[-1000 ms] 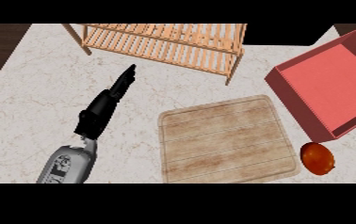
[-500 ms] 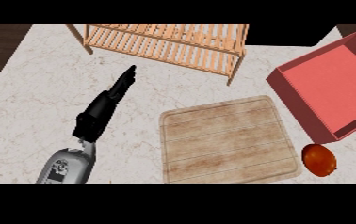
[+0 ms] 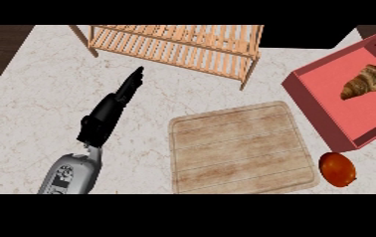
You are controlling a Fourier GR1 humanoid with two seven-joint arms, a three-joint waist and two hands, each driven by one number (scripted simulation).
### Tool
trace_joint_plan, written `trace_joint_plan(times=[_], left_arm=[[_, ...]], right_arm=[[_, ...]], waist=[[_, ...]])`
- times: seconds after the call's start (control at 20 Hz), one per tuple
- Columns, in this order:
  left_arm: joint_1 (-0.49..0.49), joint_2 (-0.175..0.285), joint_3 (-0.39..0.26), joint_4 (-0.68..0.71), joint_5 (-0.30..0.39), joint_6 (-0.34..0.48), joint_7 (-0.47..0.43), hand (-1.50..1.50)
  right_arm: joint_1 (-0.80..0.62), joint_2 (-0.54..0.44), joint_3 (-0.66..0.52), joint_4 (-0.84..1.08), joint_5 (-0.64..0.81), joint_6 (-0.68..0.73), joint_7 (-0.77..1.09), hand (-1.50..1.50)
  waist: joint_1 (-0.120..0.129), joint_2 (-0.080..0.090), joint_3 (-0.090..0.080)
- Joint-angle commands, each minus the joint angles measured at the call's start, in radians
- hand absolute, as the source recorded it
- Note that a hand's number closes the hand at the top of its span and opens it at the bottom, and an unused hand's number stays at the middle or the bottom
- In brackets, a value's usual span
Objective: Pick the croissant from the cutting board and place it in the cardboard box
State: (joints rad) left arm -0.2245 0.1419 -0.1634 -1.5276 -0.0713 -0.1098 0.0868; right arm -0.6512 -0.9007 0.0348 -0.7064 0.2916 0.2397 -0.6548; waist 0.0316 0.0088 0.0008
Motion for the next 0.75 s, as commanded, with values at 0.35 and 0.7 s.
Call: trace_joint_plan(times=[0.35, 0.7], left_arm=[[0.042, -0.002, 0.001, 0.01, -0.012, -0.015, -0.047, 0.0], [-0.003, -0.012, 0.019, 0.031, -0.003, -0.013, -0.038, 0.0]], right_arm=[[-0.146, 0.087, -0.16, 0.288, -0.135, 0.167, -0.096, -1.5], [-0.203, -0.002, -0.33, 0.47, -0.309, 0.362, -0.034, -1.5]], waist=[[-0.009, -0.002, 0.001], [0.004, 0.011, 0.003]])
